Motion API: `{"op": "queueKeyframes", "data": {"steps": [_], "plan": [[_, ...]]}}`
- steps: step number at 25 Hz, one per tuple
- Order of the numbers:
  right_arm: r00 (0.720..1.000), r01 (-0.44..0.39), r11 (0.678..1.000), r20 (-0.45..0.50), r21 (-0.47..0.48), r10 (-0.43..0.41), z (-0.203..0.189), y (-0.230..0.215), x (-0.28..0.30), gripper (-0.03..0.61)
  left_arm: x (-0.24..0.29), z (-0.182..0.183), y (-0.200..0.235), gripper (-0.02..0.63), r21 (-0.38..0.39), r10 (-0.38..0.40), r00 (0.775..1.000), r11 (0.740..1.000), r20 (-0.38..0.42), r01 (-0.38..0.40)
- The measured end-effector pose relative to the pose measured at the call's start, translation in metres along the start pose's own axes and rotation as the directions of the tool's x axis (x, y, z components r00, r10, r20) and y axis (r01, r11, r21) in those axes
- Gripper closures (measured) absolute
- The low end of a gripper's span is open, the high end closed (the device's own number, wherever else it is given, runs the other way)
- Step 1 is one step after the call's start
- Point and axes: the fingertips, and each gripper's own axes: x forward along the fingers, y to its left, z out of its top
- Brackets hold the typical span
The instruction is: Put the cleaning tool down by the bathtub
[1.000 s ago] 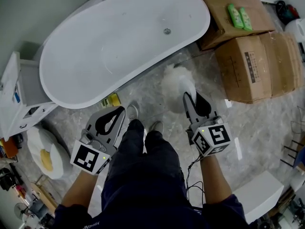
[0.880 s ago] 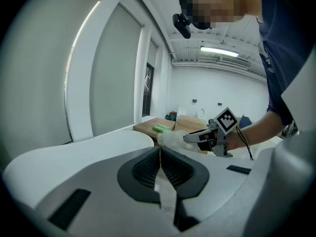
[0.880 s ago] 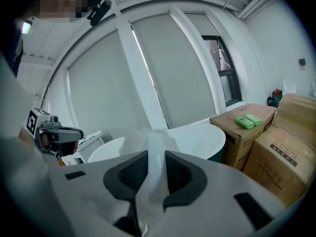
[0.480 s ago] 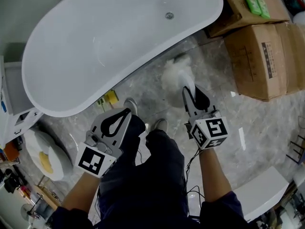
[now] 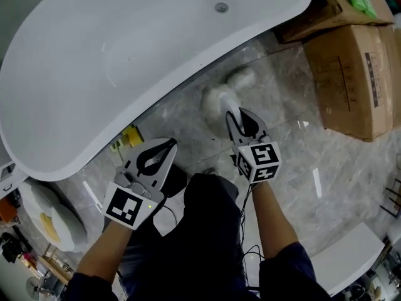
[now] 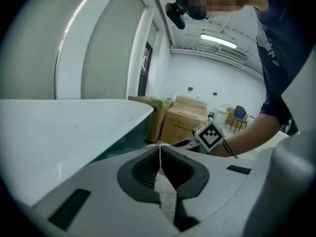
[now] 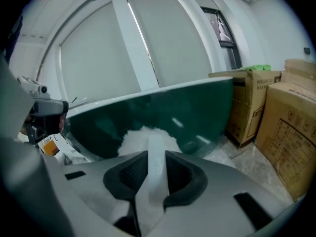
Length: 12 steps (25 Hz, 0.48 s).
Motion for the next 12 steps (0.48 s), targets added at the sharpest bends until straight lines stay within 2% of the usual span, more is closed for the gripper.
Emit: {"op": "queueKeyframes", "data": {"steps": [12], "plan": [[0.991,-0.029,0.998,-0.128,-0.047,0.023,-0.157,-0.029,0.143,0.481,0.071,-0.12,0.038,0.58,0.037,-0.015,0.999,0.999,-0.045,0.017]]}}
